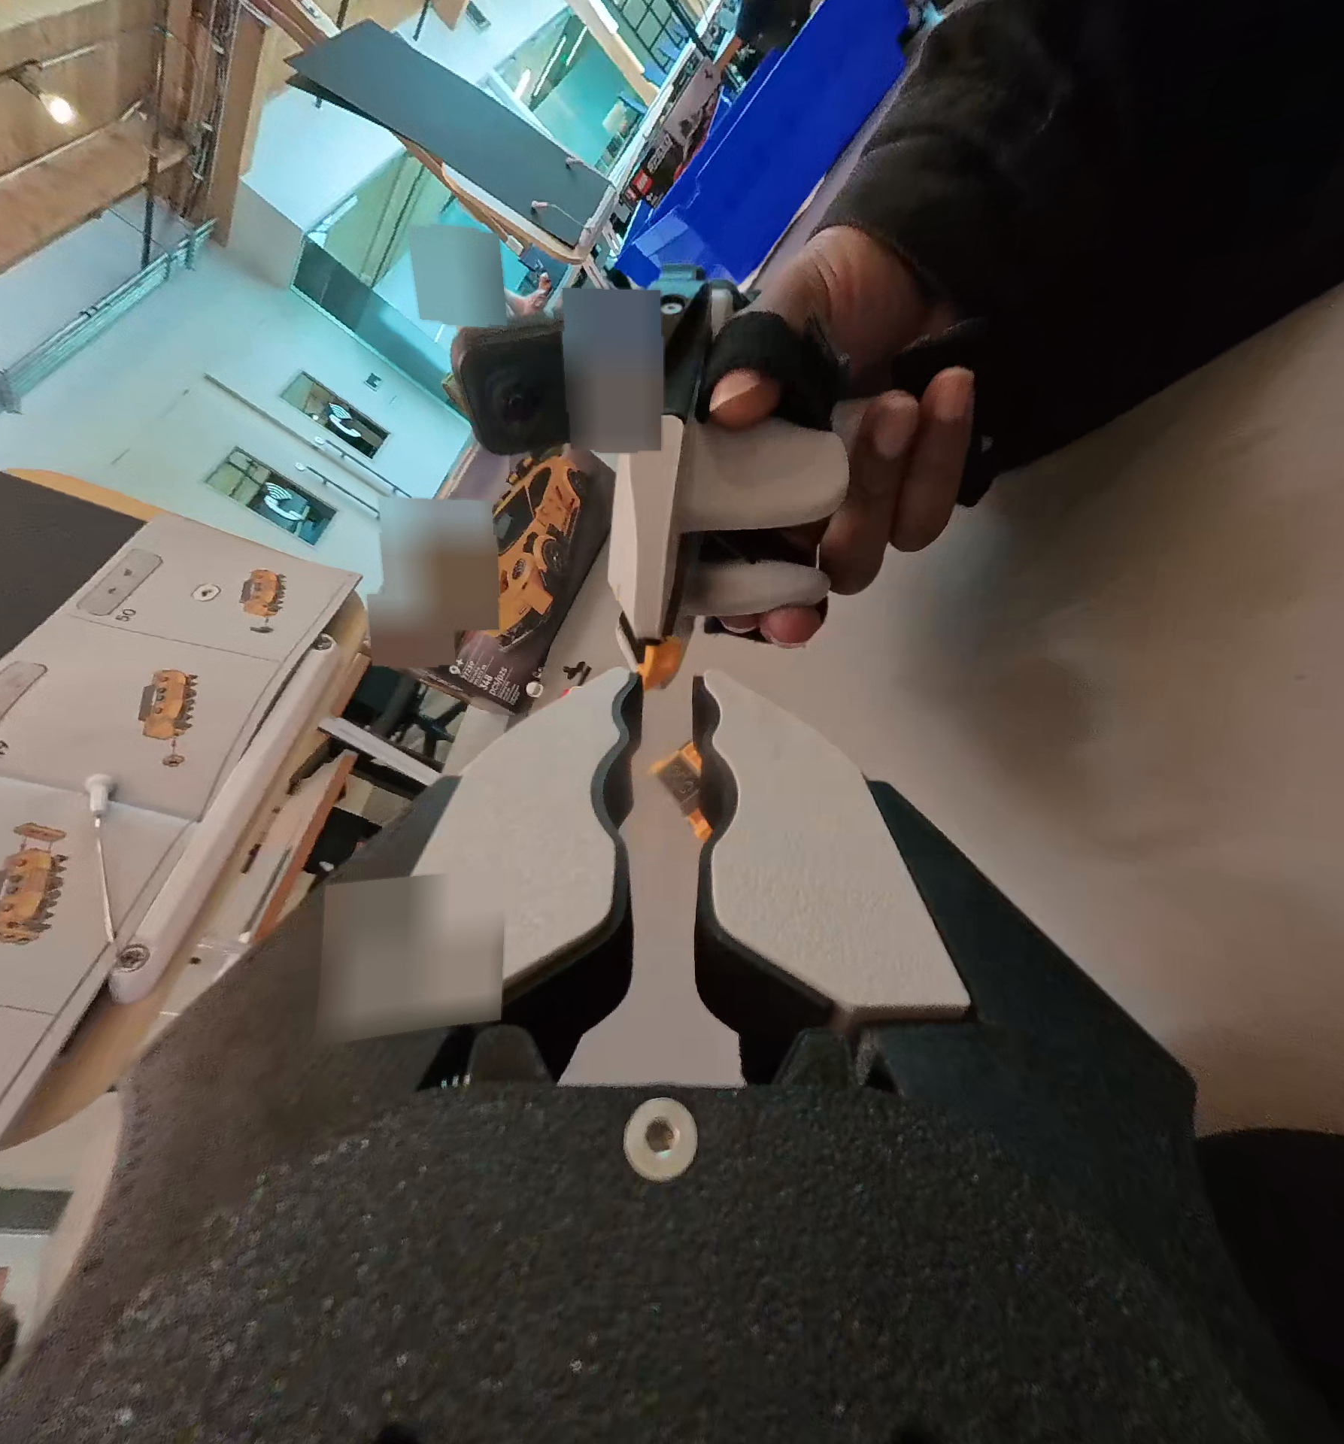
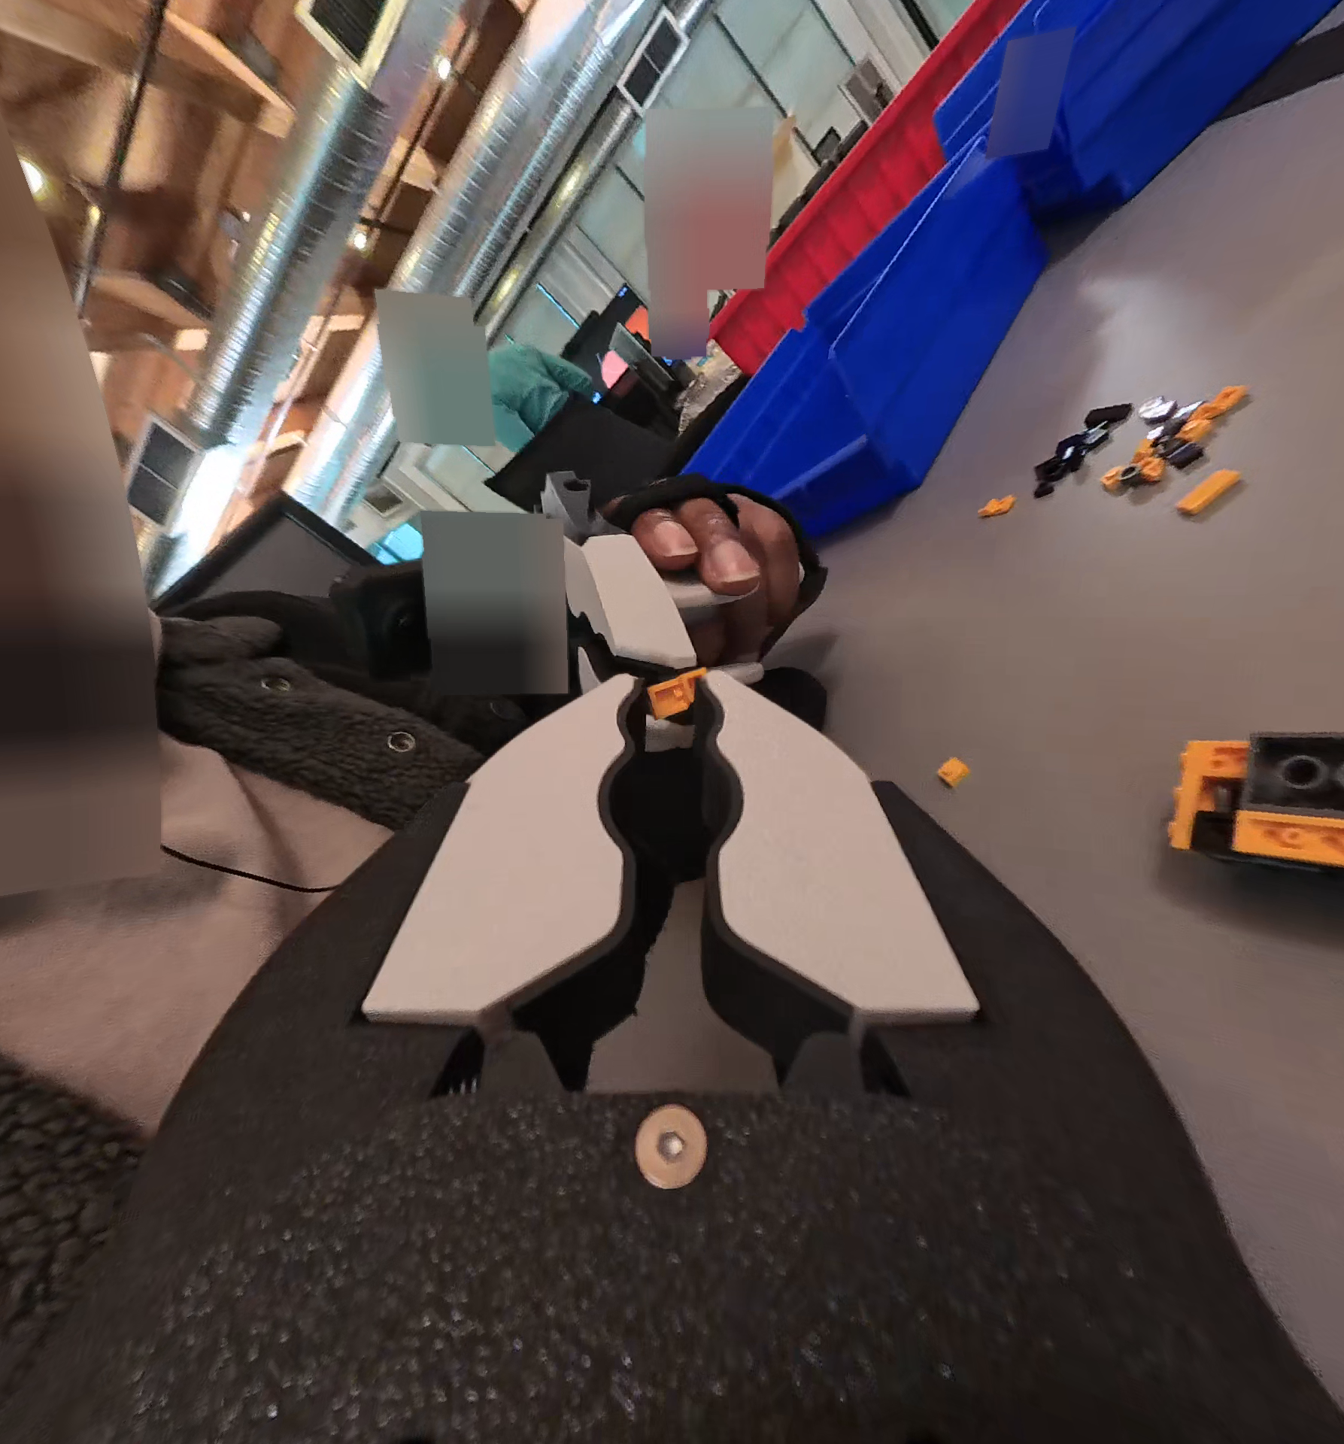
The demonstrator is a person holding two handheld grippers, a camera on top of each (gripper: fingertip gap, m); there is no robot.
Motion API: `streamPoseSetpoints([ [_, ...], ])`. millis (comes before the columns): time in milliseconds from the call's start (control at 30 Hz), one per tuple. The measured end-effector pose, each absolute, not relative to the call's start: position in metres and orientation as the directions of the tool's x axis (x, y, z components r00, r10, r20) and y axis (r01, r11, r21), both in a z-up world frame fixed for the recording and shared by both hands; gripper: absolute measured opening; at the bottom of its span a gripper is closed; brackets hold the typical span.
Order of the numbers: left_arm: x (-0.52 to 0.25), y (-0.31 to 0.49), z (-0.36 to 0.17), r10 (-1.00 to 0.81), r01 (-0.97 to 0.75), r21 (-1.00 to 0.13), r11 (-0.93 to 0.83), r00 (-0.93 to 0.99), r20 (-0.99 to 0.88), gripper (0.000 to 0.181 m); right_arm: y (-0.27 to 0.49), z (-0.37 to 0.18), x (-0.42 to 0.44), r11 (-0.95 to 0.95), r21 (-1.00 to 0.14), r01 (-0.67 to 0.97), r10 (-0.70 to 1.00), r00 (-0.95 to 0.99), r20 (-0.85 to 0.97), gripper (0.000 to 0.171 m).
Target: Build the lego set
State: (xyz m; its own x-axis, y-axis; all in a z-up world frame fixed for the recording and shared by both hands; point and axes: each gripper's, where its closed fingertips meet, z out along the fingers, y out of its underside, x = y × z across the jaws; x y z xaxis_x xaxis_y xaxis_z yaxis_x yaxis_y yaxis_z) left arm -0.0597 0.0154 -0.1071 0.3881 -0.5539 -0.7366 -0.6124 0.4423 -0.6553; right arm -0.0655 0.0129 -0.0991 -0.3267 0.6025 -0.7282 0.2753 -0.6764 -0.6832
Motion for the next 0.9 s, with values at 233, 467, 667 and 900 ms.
streamPoseSetpoints([
  [233,-0.063,0.017,-0.1,-0.47,-0.654,-0.597,0.464,0.39,-0.792,0.008,0.013,-0.095,-0.071,-0.771,-0.586,0.249,0.503,-0.325,-0.8,0.011],
  [467,-0.065,0.017,-0.099,-0.656,-0.49,-0.803,0.34,0.488,-0.576,0.007,0.016,-0.094,-0.07,-0.764,-0.603,0.229,0.524,-0.326,-0.787,0.011],
  [667,-0.068,0.018,-0.096,-0.881,-0.108,-0.991,-0.083,0.473,0.023,0.007,0.031,-0.091,-0.061,-0.472,-0.868,0.157,0.835,-0.237,-0.497,0.012],
  [900,-0.065,0.01,-0.083,-0.728,0.213,-0.725,-0.655,0.079,0.681,0.007,0.014,-0.09,-0.068,0.495,-0.838,0.23,0.863,-0.24,0.445,0.016],
])
